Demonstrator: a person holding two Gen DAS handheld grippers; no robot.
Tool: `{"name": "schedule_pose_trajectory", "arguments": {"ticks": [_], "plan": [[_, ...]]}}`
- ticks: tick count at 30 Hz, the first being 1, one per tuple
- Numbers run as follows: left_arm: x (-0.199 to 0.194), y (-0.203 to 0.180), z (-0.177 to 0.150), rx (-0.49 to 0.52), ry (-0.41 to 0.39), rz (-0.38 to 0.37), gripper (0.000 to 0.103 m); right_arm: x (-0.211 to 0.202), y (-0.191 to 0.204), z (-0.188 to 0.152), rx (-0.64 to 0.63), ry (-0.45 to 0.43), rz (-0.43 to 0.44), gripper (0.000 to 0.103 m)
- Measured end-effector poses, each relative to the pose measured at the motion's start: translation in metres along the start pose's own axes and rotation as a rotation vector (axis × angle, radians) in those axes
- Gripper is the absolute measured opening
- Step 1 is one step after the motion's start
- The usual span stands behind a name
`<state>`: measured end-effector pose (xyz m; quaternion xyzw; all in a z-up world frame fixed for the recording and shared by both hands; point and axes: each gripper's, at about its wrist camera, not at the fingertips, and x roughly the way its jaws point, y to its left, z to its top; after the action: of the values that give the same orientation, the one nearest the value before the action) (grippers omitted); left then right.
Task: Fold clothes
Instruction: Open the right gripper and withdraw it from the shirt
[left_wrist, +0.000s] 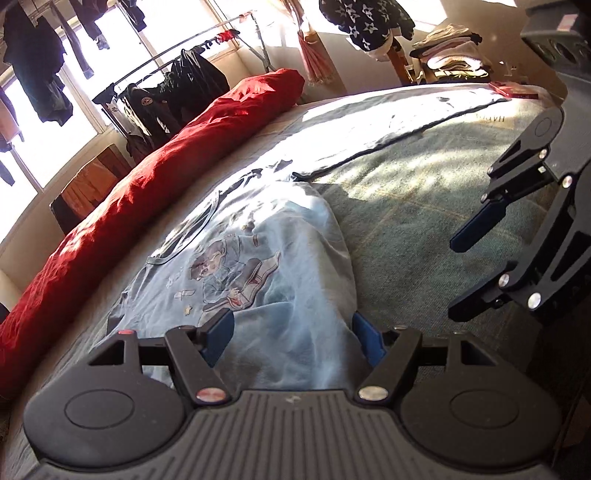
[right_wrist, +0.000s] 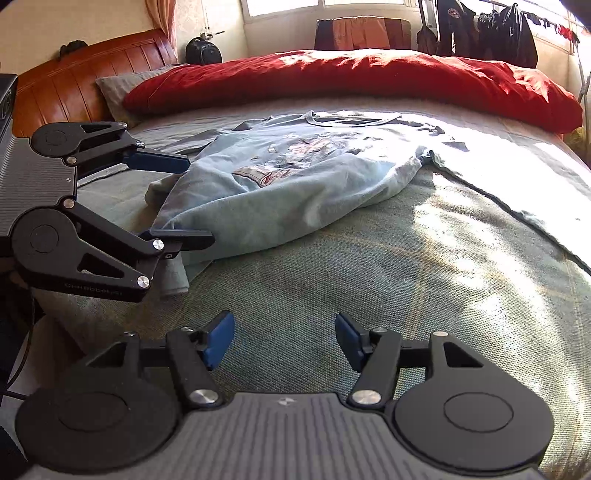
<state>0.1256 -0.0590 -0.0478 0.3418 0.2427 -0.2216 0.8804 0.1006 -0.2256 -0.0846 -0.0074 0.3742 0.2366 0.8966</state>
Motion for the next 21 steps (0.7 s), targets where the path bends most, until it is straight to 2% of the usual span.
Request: {"name": "schedule_pose_trajectory", "arguments": {"ticks": [5,8,10,14,17,21], "plan": [[0.016,0.03,-0.007,0.007,0.037,0.102,0.073,-0.001,-0.004,0.006,0.024,-0.021,0.024,0.067],[0.033,0.052,-0.015,-0.035,0.086,0.119,0.073,0.003,-0.006,0.01,0.036,-0.022,0.046,0.068],[0.045,0.067,-0.022,-0.1,0.114,0.085,0.073,0.007,-0.006,0.012,0.038,-0.018,0.054,0.068],[0.029,0.078,-0.019,-0.199,0.063,0.016,0.072,0.016,-0.005,0.016,0.043,-0.008,0.066,0.068],[0.01,0.076,-0.008,-0.215,0.017,-0.07,0.072,0.021,-0.005,0.018,0.052,-0.009,0.079,0.068],[0.0,0.059,0.004,-0.174,0.014,-0.158,0.073,0.022,0.002,0.018,0.039,-0.012,0.084,0.068]]}}
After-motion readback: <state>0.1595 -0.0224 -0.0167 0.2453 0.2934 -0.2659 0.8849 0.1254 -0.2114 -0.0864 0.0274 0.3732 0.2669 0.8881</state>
